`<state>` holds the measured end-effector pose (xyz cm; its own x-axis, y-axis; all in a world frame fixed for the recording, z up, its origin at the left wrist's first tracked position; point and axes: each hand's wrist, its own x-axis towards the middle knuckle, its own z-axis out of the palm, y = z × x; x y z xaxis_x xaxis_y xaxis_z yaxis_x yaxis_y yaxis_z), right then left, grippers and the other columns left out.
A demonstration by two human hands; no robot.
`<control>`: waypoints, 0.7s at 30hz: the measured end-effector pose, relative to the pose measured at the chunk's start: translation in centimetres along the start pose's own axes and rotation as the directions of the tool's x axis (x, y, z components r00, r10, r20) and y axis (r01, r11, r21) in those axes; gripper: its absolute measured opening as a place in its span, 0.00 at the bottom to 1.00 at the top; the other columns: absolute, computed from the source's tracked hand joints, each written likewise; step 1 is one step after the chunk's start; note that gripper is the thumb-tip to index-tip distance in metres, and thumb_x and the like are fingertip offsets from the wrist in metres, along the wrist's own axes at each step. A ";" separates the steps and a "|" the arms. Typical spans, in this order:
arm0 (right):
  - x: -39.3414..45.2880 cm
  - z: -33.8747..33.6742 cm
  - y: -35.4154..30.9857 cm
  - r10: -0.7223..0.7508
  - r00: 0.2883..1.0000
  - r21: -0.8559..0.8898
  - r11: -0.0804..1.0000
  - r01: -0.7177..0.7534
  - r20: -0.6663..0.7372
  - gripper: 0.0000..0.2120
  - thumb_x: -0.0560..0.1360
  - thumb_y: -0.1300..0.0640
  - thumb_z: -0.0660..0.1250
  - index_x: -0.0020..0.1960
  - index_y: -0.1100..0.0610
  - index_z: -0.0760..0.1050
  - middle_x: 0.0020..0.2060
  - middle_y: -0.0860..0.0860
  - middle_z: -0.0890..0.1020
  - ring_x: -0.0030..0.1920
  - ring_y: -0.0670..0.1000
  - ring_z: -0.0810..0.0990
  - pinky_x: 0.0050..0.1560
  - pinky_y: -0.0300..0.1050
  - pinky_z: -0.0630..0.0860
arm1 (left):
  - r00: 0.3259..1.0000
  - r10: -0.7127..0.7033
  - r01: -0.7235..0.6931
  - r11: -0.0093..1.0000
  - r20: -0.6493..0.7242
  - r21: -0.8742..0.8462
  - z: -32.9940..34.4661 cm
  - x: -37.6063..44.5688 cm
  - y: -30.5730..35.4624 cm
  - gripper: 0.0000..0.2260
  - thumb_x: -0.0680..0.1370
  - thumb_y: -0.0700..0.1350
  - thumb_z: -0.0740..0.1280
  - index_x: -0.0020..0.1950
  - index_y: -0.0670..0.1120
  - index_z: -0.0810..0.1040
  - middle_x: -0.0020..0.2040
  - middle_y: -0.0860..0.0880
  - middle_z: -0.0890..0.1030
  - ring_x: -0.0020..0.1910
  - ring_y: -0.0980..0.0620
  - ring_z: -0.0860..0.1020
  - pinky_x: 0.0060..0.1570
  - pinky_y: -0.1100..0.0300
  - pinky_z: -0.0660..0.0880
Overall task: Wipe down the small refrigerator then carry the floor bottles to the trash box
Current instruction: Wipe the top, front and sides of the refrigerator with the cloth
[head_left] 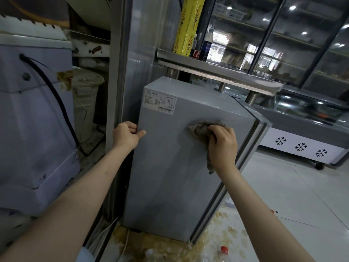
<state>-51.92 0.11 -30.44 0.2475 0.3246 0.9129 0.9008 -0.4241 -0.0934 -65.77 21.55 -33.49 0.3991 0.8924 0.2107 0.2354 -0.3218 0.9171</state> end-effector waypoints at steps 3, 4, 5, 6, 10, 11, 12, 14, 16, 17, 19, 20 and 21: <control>-1.3 0.0 0.1 -0.042 0.997 -0.007 0.999 0.043 0.069 0.08 0.68 0.71 0.68 0.45 0.64 0.81 0.39 0.57 0.83 0.40 0.60 0.79 0.33 0.47 0.78 | 1.000 0.005 -0.005 1.000 0.001 0.001 -0.1 0.0 0.0 0.15 0.71 0.44 0.74 0.54 0.40 0.78 0.53 0.43 0.81 0.52 0.47 0.78 0.46 0.59 0.70; -1.2 -0.1 0.1 -0.037 0.997 -0.010 0.999 0.038 0.074 0.08 0.67 0.72 0.69 0.45 0.64 0.81 0.39 0.57 0.83 0.40 0.60 0.79 0.33 0.47 0.78 | 1.000 0.005 -0.005 1.000 0.001 0.002 -0.1 0.0 0.0 0.15 0.71 0.44 0.74 0.54 0.40 0.78 0.53 0.43 0.81 0.52 0.47 0.78 0.46 0.59 0.71; -0.7 -0.3 0.2 -0.023 0.998 -0.012 1.000 0.024 0.064 0.08 0.67 0.72 0.69 0.45 0.64 0.81 0.39 0.57 0.84 0.40 0.60 0.79 0.34 0.47 0.77 | 1.000 0.004 -0.004 1.000 -0.001 0.002 0.0 0.1 0.0 0.15 0.71 0.44 0.74 0.54 0.40 0.78 0.53 0.43 0.81 0.52 0.46 0.78 0.47 0.59 0.71; -0.1 -0.6 0.2 -0.005 0.999 -0.014 1.000 0.005 0.042 0.08 0.67 0.73 0.69 0.45 0.64 0.81 0.39 0.57 0.84 0.40 0.60 0.79 0.35 0.46 0.76 | 1.000 0.005 -0.005 1.000 -0.004 0.001 0.0 0.1 -0.1 0.15 0.71 0.44 0.74 0.54 0.40 0.78 0.53 0.43 0.81 0.52 0.46 0.78 0.47 0.59 0.71; 1.9 -1.1 0.5 0.029 0.999 -0.032 0.999 -0.030 -0.030 0.08 0.69 0.72 0.66 0.44 0.65 0.80 0.39 0.58 0.83 0.41 0.60 0.78 0.38 0.44 0.74 | 1.000 0.017 -0.017 1.000 -0.025 -0.005 0.4 0.1 -0.3 0.14 0.72 0.44 0.73 0.54 0.40 0.77 0.53 0.43 0.80 0.51 0.46 0.78 0.47 0.58 0.71; 1.9 -1.1 0.5 0.032 0.999 -0.034 0.999 -0.033 -0.038 0.08 0.69 0.72 0.66 0.44 0.65 0.80 0.39 0.58 0.83 0.41 0.61 0.78 0.38 0.44 0.74 | 0.999 0.017 -0.017 1.000 -0.029 -0.007 0.5 0.0 -0.4 0.14 0.72 0.44 0.73 0.54 0.40 0.77 0.53 0.43 0.80 0.51 0.46 0.78 0.47 0.58 0.72; 1.5 -0.9 0.5 0.037 0.998 -0.037 0.999 -0.039 -0.046 0.08 0.68 0.73 0.66 0.43 0.65 0.80 0.39 0.58 0.83 0.42 0.61 0.78 0.38 0.44 0.73 | 0.999 0.017 -0.017 1.000 -0.033 -0.007 0.6 0.0 -0.5 0.14 0.72 0.44 0.73 0.54 0.40 0.77 0.53 0.43 0.80 0.51 0.47 0.78 0.46 0.58 0.72; 0.6 -0.5 0.5 0.051 0.997 -0.039 0.998 -0.053 -0.050 0.08 0.67 0.74 0.66 0.43 0.64 0.79 0.39 0.57 0.83 0.42 0.61 0.78 0.37 0.44 0.73 | 0.999 0.018 -0.018 1.000 -0.038 -0.009 0.7 0.0 -0.6 0.13 0.72 0.44 0.73 0.54 0.40 0.77 0.52 0.44 0.81 0.49 0.48 0.77 0.46 0.58 0.71; -0.5 -0.1 0.6 0.067 0.997 -0.038 0.997 -0.068 -0.029 0.09 0.67 0.74 0.67 0.42 0.64 0.79 0.39 0.57 0.83 0.41 0.61 0.77 0.37 0.44 0.72 | 0.999 0.024 -0.024 1.000 -0.041 -0.010 0.7 0.1 -0.6 0.13 0.72 0.44 0.73 0.53 0.40 0.78 0.51 0.44 0.81 0.46 0.50 0.77 0.45 0.59 0.71; -0.9 0.0 0.6 0.079 0.997 -0.034 0.996 -0.079 -0.016 0.09 0.66 0.74 0.67 0.42 0.64 0.79 0.39 0.57 0.83 0.41 0.61 0.77 0.38 0.43 0.71 | 0.999 0.026 -0.026 1.000 -0.040 -0.011 0.7 0.1 -0.6 0.13 0.72 0.44 0.73 0.53 0.40 0.78 0.51 0.44 0.81 0.45 0.51 0.76 0.45 0.59 0.71; -1.3 0.0 0.6 0.092 0.996 -0.016 0.996 -0.093 -0.008 0.09 0.66 0.76 0.66 0.42 0.65 0.79 0.39 0.57 0.82 0.41 0.61 0.77 0.40 0.42 0.68 | 0.999 0.028 -0.028 0.999 -0.039 -0.014 0.7 0.1 -0.7 0.13 0.72 0.44 0.73 0.52 0.40 0.78 0.51 0.44 0.81 0.45 0.51 0.76 0.45 0.59 0.70; -1.1 -0.1 0.5 0.092 0.996 -0.007 0.996 -0.092 -0.015 0.10 0.65 0.76 0.66 0.42 0.65 0.78 0.39 0.58 0.82 0.41 0.61 0.77 0.41 0.39 0.66 | 0.999 0.029 -0.029 0.999 -0.038 -0.014 0.7 0.1 -0.6 0.13 0.72 0.44 0.73 0.52 0.40 0.78 0.51 0.44 0.81 0.45 0.51 0.75 0.45 0.59 0.70; -0.7 -0.3 0.5 0.093 0.995 0.001 0.996 -0.093 -0.029 0.10 0.65 0.77 0.65 0.42 0.65 0.78 0.39 0.58 0.82 0.41 0.61 0.77 0.41 0.37 0.65 | 0.999 0.030 -0.030 0.999 -0.036 -0.013 0.7 0.2 -0.6 0.13 0.72 0.44 0.73 0.53 0.40 0.78 0.51 0.44 0.81 0.45 0.52 0.75 0.45 0.59 0.70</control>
<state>-51.76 -0.55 -31.03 0.3195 0.2591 0.9115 0.8743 -0.4516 -0.1781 -65.25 21.68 -34.26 0.3736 0.8932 0.2501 0.2119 -0.3446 0.9145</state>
